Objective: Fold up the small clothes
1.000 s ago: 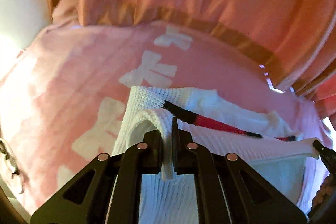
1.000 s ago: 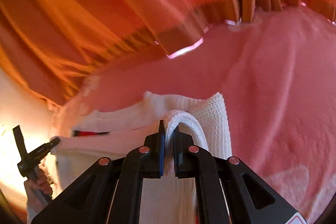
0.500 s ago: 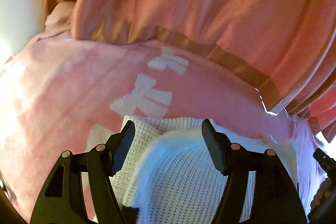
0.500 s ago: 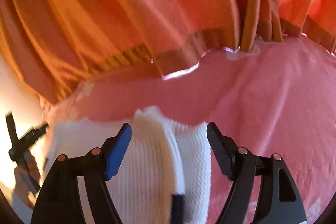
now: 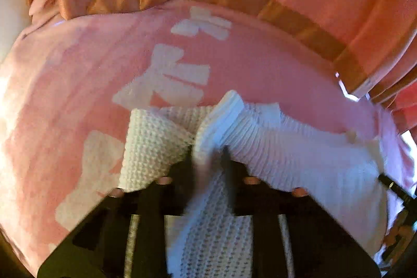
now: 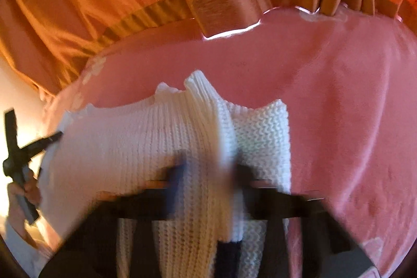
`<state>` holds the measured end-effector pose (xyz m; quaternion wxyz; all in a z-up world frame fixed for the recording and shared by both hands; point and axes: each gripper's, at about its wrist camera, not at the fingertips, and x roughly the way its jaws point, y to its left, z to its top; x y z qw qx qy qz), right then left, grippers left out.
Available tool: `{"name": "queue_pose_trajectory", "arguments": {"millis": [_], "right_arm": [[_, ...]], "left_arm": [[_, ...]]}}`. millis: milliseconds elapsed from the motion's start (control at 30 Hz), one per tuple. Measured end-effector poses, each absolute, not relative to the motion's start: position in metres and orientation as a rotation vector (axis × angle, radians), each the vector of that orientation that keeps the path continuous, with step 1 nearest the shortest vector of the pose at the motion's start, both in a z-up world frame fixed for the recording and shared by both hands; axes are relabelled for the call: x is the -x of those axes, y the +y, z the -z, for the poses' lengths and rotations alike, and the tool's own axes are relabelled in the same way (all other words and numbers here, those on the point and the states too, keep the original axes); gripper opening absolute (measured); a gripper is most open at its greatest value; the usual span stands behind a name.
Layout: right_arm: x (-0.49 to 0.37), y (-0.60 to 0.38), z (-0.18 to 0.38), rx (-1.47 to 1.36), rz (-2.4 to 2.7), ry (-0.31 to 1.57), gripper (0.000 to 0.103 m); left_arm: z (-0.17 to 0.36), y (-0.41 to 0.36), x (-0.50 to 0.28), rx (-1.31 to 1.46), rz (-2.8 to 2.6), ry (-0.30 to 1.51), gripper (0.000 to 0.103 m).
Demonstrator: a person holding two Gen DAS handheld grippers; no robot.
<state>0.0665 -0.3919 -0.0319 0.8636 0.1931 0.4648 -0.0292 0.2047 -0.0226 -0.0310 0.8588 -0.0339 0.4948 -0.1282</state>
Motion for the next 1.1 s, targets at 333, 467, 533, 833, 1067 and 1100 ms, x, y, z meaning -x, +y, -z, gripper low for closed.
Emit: {"name": "queue_pose_trajectory", "arguments": {"millis": [333,467,533,833,1067,1100], "right_arm": [[-0.064,-0.426,0.034,-0.431,0.188,1.002,0.006],[-0.063,-0.415,0.005,-0.378,0.164,0.905,0.006],[-0.068,-0.419,0.023,-0.369,0.191,0.970,0.006],[-0.058,-0.386,-0.036,-0.304,0.160,0.802,0.021],[-0.095,-0.333,0.009,-0.150,0.063,0.976,0.001],[-0.100,-0.341,0.020,-0.124,0.115,1.007,0.001]], "left_arm": [[0.037,-0.008,-0.213,0.062,0.185,1.038,0.007],[0.033,-0.007,-0.213,0.062,0.179,1.035,0.007],[0.036,-0.006,-0.214,0.069,0.176,1.046,0.007],[-0.007,-0.016,-0.199,0.158,0.280,0.945,0.021],[0.016,-0.055,-0.198,-0.017,0.286,0.980,0.025],[0.028,-0.054,-0.201,-0.055,0.251,1.014,0.025]]}}
